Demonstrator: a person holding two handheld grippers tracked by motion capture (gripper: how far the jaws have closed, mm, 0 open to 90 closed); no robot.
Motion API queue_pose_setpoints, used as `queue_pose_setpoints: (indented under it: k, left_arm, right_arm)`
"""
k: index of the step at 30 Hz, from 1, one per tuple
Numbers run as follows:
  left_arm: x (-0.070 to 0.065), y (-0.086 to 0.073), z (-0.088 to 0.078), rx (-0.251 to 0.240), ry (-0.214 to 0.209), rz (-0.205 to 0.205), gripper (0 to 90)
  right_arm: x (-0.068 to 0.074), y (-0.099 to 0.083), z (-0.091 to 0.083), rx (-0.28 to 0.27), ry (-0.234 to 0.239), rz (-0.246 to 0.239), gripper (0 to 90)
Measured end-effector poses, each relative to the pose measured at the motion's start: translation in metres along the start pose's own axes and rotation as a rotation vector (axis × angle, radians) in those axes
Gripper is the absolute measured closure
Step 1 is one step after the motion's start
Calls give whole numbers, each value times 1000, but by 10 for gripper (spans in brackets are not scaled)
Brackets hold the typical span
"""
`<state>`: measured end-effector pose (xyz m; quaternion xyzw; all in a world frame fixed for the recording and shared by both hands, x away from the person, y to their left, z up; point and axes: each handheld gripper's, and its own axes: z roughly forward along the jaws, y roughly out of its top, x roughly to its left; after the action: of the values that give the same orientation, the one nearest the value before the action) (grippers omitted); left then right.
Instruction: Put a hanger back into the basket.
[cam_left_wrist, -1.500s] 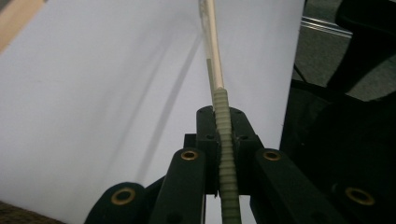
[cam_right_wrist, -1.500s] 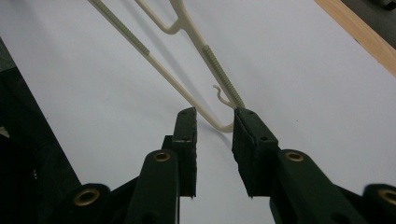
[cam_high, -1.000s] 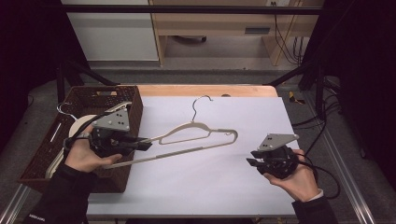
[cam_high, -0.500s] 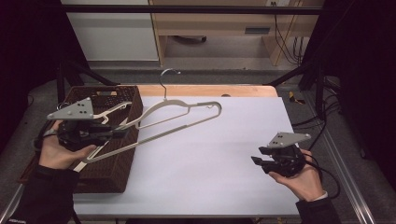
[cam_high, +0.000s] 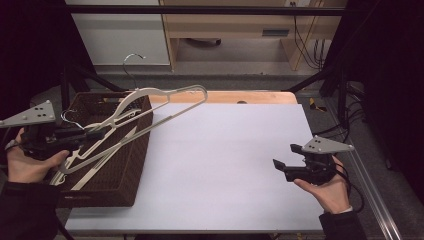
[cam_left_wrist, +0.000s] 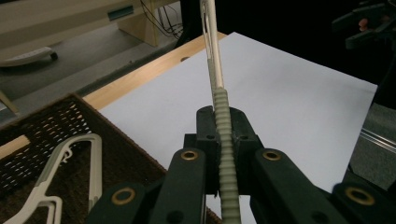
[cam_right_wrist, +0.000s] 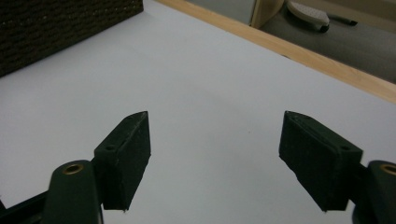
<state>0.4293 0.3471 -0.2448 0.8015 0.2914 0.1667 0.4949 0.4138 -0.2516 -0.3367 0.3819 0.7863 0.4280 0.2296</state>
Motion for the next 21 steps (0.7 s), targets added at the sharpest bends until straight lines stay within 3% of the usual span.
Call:
queue_pose_setpoints:
  k: [4,21]
  left_arm:
    - [9,-6,-9,-20,22,-25,854]
    - [46,-49,-55,-42,115,-115,854]
  right_arm:
    - [-1,-2,2,-18,2,18,212]
    - [0,-6,6,-16,1,13,192]
